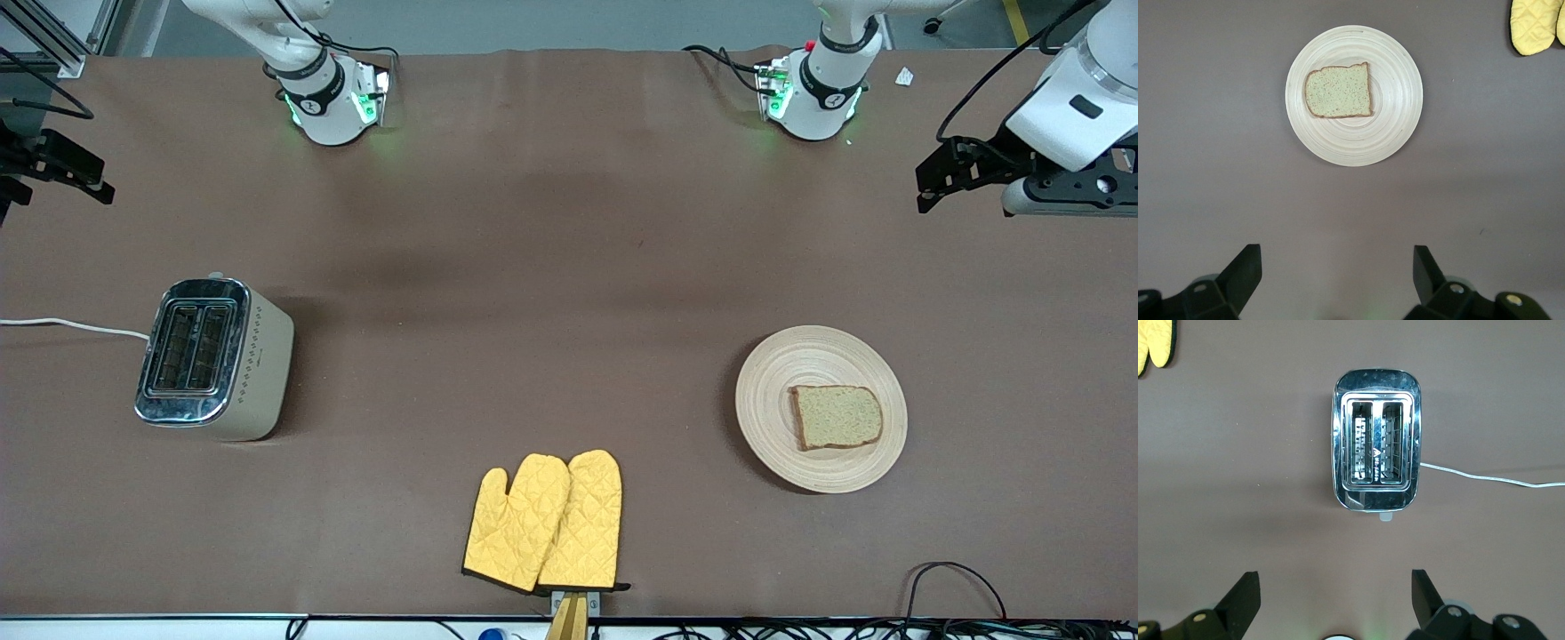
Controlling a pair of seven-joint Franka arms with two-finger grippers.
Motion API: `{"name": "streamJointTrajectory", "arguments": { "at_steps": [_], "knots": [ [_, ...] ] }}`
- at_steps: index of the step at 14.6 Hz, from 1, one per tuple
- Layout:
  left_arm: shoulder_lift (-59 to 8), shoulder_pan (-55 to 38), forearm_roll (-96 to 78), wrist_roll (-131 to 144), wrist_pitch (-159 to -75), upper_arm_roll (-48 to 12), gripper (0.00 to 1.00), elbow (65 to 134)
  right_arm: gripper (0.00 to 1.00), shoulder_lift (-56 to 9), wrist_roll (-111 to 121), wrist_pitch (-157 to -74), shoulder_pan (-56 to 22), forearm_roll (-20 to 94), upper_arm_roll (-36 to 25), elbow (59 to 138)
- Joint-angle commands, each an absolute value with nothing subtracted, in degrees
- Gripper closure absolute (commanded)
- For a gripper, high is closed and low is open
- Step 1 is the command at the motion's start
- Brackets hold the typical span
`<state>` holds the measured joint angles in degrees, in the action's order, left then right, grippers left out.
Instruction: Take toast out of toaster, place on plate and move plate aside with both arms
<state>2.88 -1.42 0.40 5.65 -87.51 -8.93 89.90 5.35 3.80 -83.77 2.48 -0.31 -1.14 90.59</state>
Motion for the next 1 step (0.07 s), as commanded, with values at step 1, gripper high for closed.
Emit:
{"name": "streamJointTrajectory", "arguments": {
  "at_steps": [1],
  "knots": [
    [1.41, -1.32, 1.32, 5.71, -87.1, -8.88, 0.0, 88.07, 0.0, 5.1, 3.96, -83.06, 2.99, -0.7, -0.44, 89.65]
  ]
}}
